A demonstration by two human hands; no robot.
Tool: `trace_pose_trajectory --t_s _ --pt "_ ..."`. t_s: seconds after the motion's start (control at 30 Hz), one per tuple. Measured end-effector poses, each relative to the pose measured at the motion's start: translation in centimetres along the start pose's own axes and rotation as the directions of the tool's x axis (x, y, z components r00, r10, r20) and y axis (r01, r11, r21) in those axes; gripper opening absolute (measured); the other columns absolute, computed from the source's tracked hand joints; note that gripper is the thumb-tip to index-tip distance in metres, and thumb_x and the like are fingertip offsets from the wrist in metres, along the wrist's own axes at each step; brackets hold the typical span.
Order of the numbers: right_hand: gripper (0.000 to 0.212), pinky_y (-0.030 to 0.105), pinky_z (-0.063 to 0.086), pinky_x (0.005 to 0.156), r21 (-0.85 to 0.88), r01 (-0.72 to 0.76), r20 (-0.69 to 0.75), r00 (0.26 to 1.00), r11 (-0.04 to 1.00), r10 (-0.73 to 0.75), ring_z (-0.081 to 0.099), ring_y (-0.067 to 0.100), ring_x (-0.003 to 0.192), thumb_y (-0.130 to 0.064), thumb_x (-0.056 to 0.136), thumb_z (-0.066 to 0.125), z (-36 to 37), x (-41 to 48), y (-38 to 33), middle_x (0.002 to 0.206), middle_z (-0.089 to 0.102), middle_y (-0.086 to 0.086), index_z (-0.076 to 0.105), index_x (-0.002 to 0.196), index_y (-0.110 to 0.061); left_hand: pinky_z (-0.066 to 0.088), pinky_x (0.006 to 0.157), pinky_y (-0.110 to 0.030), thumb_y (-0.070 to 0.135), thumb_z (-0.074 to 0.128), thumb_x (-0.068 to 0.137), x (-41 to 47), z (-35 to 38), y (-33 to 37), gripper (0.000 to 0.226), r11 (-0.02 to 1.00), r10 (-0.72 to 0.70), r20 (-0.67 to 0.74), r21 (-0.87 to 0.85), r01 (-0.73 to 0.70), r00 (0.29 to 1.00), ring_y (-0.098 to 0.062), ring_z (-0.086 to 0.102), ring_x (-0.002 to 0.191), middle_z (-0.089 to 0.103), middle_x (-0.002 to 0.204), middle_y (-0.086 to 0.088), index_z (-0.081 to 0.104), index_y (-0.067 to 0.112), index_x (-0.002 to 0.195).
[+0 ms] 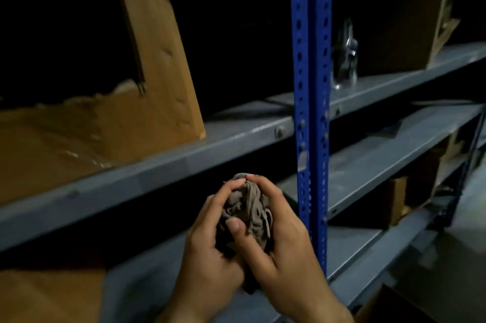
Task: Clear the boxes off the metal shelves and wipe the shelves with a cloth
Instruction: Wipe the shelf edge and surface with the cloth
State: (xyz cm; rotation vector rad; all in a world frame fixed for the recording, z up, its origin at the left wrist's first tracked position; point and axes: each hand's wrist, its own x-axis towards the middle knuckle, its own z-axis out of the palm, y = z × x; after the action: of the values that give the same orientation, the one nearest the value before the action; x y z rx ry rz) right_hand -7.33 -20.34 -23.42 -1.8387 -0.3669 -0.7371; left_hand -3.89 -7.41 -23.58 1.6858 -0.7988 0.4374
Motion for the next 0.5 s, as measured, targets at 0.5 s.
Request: trace_pose_trajectory --t_s 0.5 --pt "0.06 0.036 0.05 0.103 0.222 0.101 0.143 0.98 0.97 -0.135 0.056 0.012 0.127 -0.034 0.094 0.063 -1.5 7.7 -12.6 0.137 0.057 -0.008 0.038 0.148 -0.031 0.044 0.096 -0.008 0.011 0.071 0.087 6.5 -6.0 10.7 0.06 0.949 0.237 -0.272 0.269 -0.163 0.933 -0.009 0.051 0.127 0.048 0.135 0.003 0.047 0.023 0.14"
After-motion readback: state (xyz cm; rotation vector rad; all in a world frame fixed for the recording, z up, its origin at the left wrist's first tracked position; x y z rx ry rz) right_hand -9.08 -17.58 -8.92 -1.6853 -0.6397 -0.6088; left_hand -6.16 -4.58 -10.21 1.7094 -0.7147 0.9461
